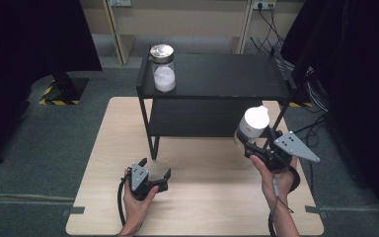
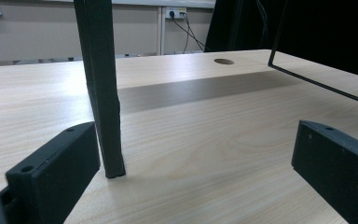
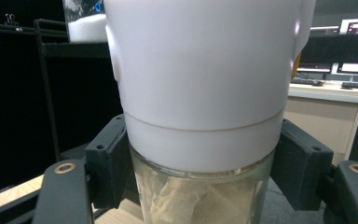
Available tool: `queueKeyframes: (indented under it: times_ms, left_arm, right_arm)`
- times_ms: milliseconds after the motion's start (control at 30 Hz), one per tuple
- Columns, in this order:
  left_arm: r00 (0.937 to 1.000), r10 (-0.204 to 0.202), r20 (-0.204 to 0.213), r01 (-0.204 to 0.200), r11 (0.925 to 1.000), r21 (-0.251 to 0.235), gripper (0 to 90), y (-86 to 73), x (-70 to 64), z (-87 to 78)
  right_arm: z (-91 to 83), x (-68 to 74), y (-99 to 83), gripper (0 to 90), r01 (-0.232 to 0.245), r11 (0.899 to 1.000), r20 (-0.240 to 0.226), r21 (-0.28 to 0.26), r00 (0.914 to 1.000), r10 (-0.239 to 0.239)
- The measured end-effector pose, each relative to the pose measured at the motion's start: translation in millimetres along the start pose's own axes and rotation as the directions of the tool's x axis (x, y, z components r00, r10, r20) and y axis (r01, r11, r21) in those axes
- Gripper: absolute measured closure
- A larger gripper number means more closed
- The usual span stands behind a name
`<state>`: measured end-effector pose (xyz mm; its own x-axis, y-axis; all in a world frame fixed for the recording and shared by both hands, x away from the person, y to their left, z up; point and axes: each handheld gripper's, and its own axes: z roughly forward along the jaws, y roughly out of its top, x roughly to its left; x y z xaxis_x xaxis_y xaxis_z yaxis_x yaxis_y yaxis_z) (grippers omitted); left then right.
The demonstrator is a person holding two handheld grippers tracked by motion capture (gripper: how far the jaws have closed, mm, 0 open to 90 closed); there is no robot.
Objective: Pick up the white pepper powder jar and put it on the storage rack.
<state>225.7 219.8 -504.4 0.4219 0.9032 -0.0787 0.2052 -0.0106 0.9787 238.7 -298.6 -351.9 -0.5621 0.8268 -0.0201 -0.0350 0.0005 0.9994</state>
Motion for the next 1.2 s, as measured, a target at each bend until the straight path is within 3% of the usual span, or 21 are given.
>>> queueKeyframes:
  times_ms: [1200]
  left_arm:
    - [1.0000,-0.002,0.000,0.002,1.0000,0.001,0.1,0.2,0.1,0.3]
  right_arm:
    - [6.0,-7.8,44.0,30.2,0.006,0.999,0.015,-0.043,0.9999,-0.006]
